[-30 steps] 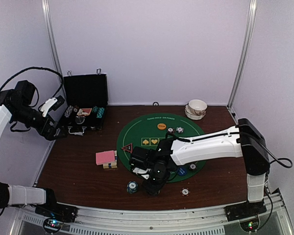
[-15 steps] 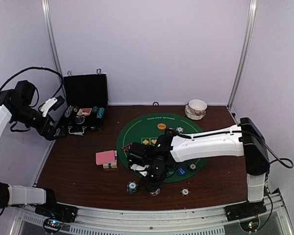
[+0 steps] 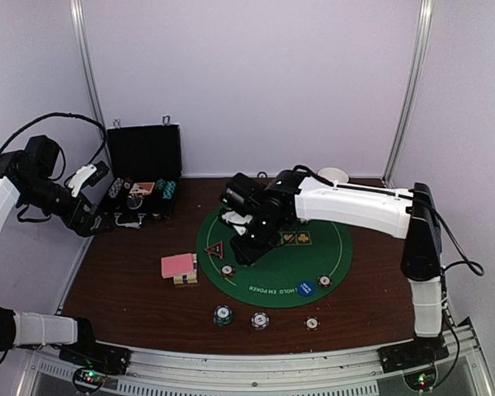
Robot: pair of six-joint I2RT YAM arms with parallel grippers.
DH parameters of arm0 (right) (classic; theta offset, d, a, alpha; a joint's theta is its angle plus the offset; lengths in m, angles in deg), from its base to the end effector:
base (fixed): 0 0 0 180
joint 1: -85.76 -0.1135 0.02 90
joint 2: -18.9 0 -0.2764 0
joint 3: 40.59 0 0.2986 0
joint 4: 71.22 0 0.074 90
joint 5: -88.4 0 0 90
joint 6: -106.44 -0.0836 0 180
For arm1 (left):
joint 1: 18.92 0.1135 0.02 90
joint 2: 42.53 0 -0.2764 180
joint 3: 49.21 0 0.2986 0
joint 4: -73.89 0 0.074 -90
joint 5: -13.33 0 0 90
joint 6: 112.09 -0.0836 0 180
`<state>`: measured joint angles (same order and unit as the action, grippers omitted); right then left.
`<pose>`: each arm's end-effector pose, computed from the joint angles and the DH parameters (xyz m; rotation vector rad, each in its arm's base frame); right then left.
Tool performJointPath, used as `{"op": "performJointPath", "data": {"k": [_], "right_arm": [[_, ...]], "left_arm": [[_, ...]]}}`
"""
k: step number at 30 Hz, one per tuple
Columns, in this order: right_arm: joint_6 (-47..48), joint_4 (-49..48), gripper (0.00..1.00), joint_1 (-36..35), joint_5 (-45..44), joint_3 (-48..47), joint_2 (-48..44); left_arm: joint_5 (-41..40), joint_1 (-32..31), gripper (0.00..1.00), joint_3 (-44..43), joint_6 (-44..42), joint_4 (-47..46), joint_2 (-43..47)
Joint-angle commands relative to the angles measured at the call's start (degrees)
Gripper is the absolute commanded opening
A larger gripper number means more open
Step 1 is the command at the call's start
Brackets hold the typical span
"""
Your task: Distribute texas hold em gaming equipment
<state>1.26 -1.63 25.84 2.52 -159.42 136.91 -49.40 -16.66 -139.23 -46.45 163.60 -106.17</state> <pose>0.2481 0.4403 0.2151 -1.1075 2.6402 0.4087 0.2327 -0.0292 0.3613 0.6319 2.4718 -0.4623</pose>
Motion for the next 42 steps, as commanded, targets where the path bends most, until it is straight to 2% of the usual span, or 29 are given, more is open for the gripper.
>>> {"op": "performJointPath", "data": {"k": [1,10,20,25,29,32,36,42], "right_arm": [[-0.6,1.3,0.11,3.2,-2.7,-8.2,7.5],[-2.5,1.9,0.11,7.6,-2.7,-24.1,22.0],[-5.0,0.1,0.14,8.1,-0.4,-29.5,29.2],[-5.5,-0.5,0.23,8.2,0.5,-30.0,30.5],[-5.7,-0.2,0.44,8.4,0.9,-30.2,30.9],[-5.5,0.1,0.54,8.5,0.6,-30.2,30.2],[-4.9,0.1,0.57,8.7,0.4,-30.4,28.0],[-4.3,1.1,0.56,8.6,0.6,-30.2,22.9]], "left_arm": [[0.9,0.4,0.97,-1.1,-0.4,0.1,0.5],[0.9,0.4,0.97,-0.8,-0.6,-0.2,0.4],[1.0,0.4,0.97,-0.7,-0.7,-0.5,0.2],[0.9,0.4,0.98,-0.5,-0.8,-0.5,0.3],[0.6,0.4,0.98,0.0,-1.0,-0.6,0.4],[0.8,0.4,0.98,0.3,-0.9,-0.8,0.6],[0.9,0.4,0.98,0.3,-0.7,-0.9,0.6],[0.9,0.4,0.98,0.0,-0.5,-0.9,0.8]]}}
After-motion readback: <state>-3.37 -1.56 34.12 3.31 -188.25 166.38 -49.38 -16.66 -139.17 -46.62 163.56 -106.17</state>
